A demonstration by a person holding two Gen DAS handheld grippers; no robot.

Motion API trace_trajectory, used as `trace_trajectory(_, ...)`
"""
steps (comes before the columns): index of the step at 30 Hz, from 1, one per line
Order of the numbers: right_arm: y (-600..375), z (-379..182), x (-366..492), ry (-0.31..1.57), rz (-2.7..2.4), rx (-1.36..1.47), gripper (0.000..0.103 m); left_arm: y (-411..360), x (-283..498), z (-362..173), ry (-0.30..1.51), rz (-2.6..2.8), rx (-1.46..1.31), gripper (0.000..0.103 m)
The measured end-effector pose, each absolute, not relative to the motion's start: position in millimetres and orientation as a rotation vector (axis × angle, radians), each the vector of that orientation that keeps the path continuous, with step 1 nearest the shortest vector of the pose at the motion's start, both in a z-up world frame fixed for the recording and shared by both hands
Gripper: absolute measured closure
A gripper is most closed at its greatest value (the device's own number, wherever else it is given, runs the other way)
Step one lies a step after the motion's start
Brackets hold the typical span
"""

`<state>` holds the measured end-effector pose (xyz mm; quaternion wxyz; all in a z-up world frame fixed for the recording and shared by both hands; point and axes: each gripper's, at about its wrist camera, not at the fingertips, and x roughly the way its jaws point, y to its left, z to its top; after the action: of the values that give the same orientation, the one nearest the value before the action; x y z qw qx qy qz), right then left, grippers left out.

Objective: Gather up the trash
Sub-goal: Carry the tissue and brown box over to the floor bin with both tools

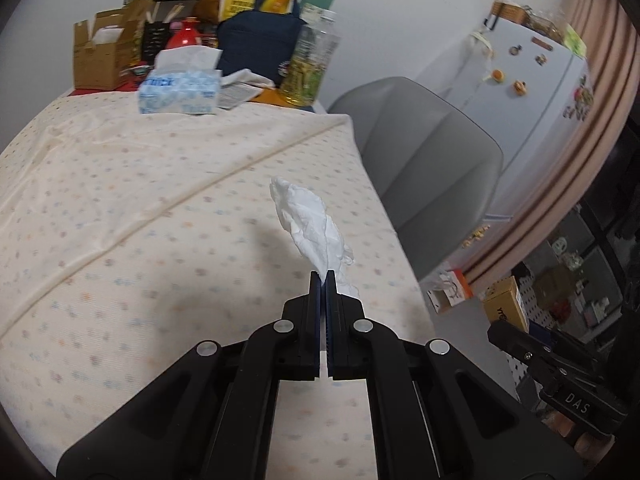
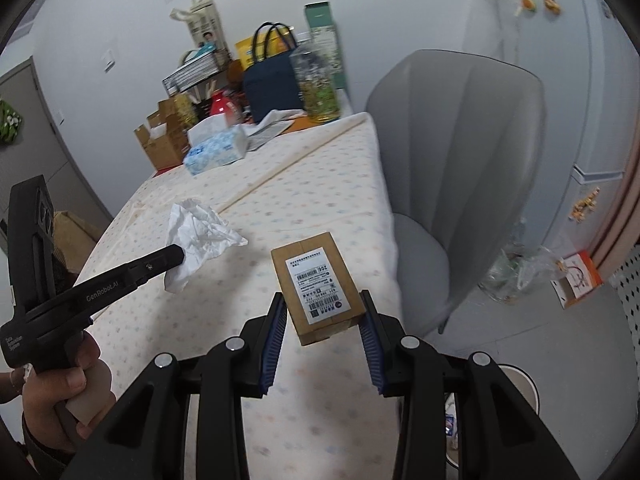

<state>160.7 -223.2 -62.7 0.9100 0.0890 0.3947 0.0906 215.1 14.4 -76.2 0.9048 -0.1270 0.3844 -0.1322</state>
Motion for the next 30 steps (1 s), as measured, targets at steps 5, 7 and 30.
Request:
trace_trajectory(5,-267.7,-67.7,143.0,0.815,0.115,0.215,0.067,-24.5,211.0,-73.3,0.802,-0.326,-0.229,0.100)
trace_trajectory(7,-282.8,-70.4,138.0,0.818,0.091,0.226,0.067,-39.2,210.4,-72.7,0.807,-0.344,-0.221,0.100)
trace_trajectory(30,-407.2,-111.1,89.5,0.848,-0.066,0.349,0.067,-180.1,202.5,-94.2,0.888,-0.492,-0.065,0.100)
